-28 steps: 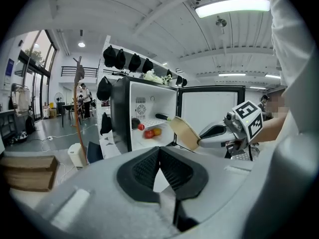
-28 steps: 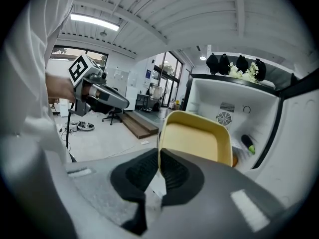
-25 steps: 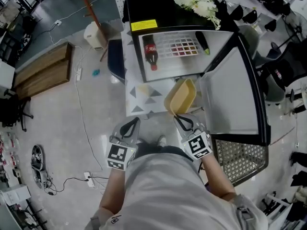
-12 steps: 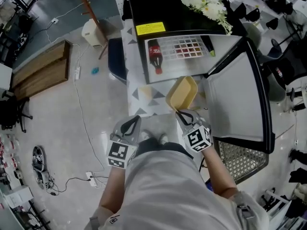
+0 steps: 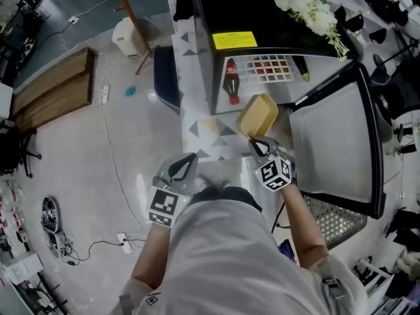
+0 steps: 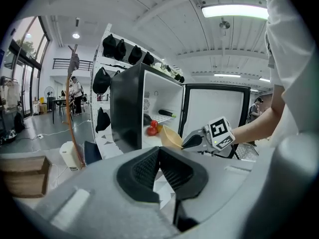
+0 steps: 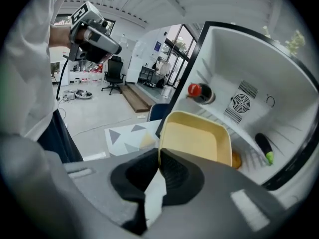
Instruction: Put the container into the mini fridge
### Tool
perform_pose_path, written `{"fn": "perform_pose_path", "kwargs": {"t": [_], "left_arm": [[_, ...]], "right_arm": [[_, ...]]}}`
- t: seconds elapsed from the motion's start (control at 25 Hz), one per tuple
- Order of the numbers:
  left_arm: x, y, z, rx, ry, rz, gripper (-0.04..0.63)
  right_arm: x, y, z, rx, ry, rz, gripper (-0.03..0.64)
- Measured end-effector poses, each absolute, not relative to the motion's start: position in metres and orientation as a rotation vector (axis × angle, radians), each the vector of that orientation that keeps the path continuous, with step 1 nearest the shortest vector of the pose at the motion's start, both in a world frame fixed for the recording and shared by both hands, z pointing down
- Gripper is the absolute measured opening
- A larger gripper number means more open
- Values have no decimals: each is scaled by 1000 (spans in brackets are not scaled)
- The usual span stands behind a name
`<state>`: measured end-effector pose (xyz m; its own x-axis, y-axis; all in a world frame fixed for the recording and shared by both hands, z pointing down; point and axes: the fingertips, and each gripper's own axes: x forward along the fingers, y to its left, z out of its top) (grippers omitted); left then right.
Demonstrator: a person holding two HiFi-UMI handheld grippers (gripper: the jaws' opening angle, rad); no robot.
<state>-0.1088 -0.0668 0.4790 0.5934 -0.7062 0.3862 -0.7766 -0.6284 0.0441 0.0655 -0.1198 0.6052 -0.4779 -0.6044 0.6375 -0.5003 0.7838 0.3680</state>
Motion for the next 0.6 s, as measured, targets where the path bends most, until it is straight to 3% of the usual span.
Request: {"fn": "perform_pose_path", "kwargs": {"t": [0.6], "left_arm": [[-126,-66,486,2616,-1249,521,9]], "right_arm": [[61,-182,654,636,-2022,-385,17]]}}
